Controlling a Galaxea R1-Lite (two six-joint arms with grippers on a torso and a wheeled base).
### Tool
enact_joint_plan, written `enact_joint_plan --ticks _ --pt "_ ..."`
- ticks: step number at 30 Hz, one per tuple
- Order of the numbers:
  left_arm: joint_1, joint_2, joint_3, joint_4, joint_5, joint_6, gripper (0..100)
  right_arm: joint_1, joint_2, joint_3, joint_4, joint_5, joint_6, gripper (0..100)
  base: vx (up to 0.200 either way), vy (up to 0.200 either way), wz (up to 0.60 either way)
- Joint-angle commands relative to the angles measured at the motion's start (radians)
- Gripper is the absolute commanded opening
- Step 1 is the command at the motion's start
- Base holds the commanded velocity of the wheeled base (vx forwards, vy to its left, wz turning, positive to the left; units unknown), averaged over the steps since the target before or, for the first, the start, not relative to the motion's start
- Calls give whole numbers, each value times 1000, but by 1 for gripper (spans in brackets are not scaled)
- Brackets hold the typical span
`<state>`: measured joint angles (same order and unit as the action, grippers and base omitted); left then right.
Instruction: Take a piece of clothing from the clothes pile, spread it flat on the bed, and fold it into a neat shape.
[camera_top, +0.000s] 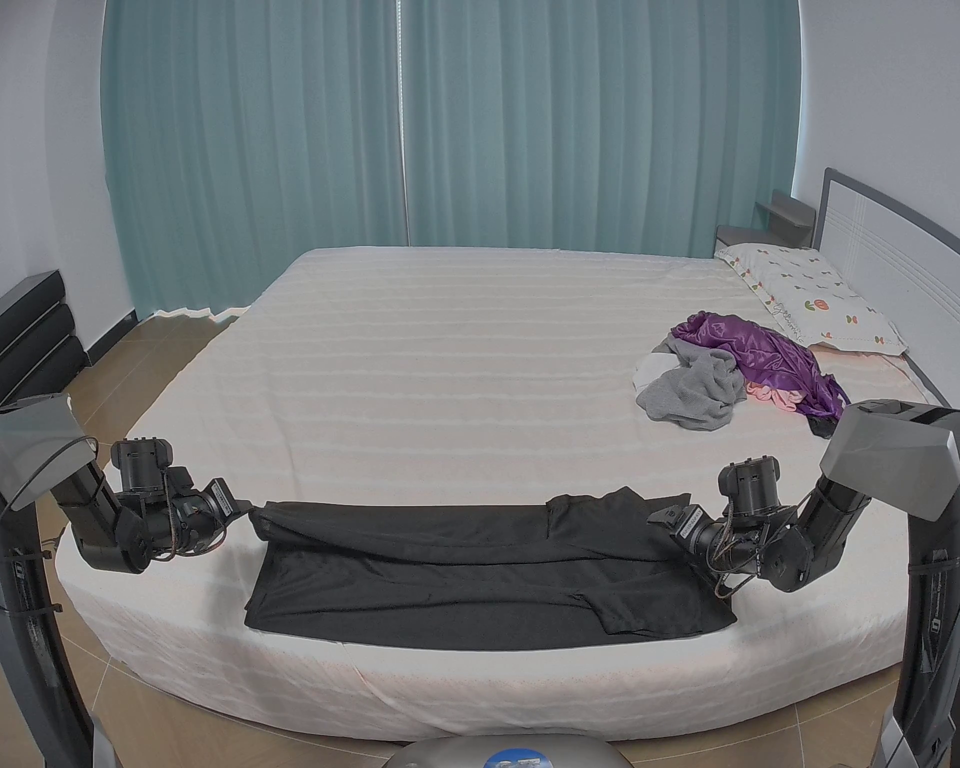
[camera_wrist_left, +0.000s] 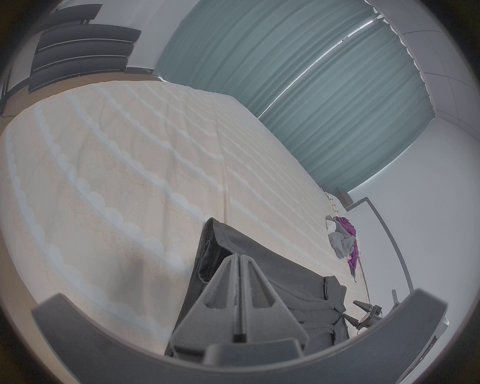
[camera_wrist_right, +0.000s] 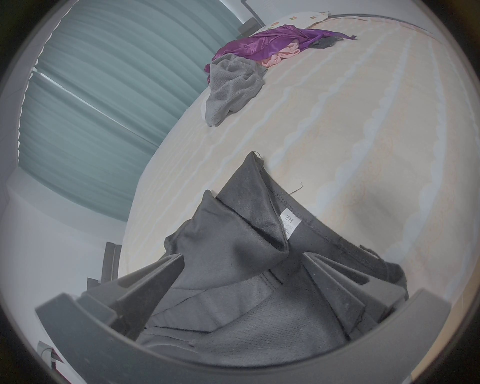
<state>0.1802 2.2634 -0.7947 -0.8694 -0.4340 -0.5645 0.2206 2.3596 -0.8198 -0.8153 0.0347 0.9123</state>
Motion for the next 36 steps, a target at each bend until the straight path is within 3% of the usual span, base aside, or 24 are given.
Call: enact_joint_plan --ticks 1,5,6,36 --pt "-1 1 0 0 0 0 0 2 18 -13 13 1 -20 100 0 0 0" --pt "-1 1 0 0 0 1 0 3 29 -38 33 -1 -36 100 0 0 0" --pt "-1 1 0 0 0 1 0 3 29 -38 33 -1 -36 0 0 0 0" --pt "-5 2 -52 0 15 -3 0 -24 -49 -130 73 2 -30 0 0 0 0"
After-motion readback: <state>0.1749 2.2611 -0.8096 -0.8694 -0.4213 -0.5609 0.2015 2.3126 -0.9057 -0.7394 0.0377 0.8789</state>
